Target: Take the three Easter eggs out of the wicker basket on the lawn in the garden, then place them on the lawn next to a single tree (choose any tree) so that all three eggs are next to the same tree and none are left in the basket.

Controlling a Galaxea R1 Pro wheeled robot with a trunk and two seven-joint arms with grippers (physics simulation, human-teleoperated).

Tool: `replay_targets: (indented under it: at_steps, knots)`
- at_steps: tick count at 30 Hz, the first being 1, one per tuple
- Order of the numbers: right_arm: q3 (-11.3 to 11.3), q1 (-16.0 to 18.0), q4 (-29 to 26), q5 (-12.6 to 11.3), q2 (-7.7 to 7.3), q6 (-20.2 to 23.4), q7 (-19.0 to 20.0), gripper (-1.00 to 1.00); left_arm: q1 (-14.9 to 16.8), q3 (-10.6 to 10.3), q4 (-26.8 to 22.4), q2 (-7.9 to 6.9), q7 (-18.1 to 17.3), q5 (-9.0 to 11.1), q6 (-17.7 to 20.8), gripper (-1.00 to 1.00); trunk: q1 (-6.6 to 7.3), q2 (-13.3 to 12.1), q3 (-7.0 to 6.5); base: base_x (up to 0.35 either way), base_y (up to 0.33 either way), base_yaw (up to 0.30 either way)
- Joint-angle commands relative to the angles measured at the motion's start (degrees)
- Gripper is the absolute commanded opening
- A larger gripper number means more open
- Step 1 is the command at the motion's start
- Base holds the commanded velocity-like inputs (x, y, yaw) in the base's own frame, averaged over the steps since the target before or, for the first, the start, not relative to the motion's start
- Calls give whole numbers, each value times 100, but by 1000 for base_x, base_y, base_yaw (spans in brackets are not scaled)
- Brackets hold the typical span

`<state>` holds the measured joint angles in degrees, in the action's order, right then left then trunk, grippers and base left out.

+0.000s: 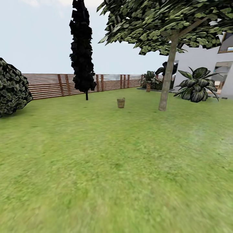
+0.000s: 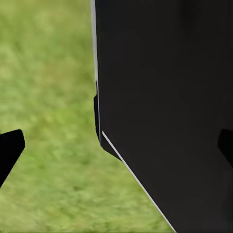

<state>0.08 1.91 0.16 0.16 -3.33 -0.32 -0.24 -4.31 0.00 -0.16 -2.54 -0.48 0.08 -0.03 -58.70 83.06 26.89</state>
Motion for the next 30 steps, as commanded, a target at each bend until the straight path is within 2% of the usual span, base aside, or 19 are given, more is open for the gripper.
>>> replay_targets:
  at_steps: [1,11,30]
  knots:
    - [1,3,2,2,-1,-3,-2,100,0,0,-2,0,-5,1,1,100,-3,2,4,249,254,0]
    - [1,3,2,2,-1,-3,-2,100,0,0,-3,3,-2,-3,3,100,-3,2,4,260,235,0]
    - [-5,3,2,2,-1,-3,-2,100,1,0,-4,0,-1,-17,-4,100,-3,2,4,326,111,0]
